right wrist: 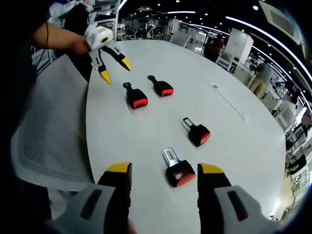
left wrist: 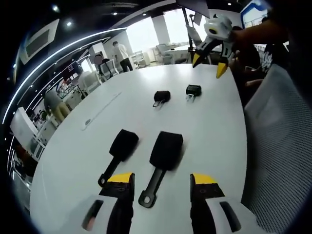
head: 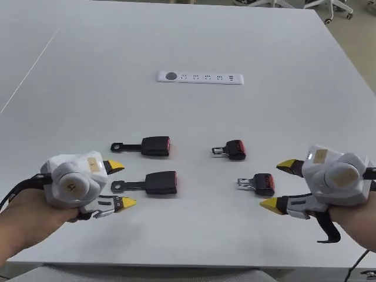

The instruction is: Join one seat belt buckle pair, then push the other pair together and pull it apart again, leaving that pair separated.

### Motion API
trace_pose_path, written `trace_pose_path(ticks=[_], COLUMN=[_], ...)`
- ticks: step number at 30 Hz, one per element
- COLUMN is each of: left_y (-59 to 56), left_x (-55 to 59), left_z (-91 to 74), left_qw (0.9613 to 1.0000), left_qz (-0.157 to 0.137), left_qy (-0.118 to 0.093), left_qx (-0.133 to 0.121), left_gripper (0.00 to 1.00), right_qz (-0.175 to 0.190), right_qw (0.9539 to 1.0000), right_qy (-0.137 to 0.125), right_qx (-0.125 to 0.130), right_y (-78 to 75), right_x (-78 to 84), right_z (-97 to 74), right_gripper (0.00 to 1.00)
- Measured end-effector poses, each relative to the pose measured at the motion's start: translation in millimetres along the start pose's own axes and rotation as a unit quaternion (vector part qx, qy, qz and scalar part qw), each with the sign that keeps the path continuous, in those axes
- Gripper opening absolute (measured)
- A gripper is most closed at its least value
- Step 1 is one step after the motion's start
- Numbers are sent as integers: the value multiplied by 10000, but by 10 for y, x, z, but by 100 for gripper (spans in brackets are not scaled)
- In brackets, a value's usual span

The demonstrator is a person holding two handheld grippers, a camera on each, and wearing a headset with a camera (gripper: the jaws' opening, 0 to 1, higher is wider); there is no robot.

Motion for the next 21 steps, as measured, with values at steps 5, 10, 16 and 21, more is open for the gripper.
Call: trace_pose_path(ticks=[5,10,16,21], left_y=[6,16,99,176], left_x=[-63,-57,-67,-92], left_z=[81,209,313,421], left_qw=[9999,9994,9984,9968], left_qz=[43,197,364,511], left_qy=[-84,54,199,300], left_qx=[127,271,393,530], left_gripper=[42,41,38,39], right_qz=[-310,-586,-828,-850], right_qw=[9991,9966,9931,9923], right_qy=[28,190,332,424], right_qx=[-286,-541,-765,-798], right_y=[24,36,-7,-126], right_x=[-42,-7,59,123], right_z=[101,258,361,393], right_gripper=[51,47,45,45])
Point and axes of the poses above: the centre of the closed fingertips' face, and the gripper's own axes: z roughly forward along the fingers, y roughly to its left, x roughly out of its underside, the point moved 4 cm from there along -z, roughly backward along the fingers, and after that the axes turned 7 degrees about x, right-handed, at the moved point
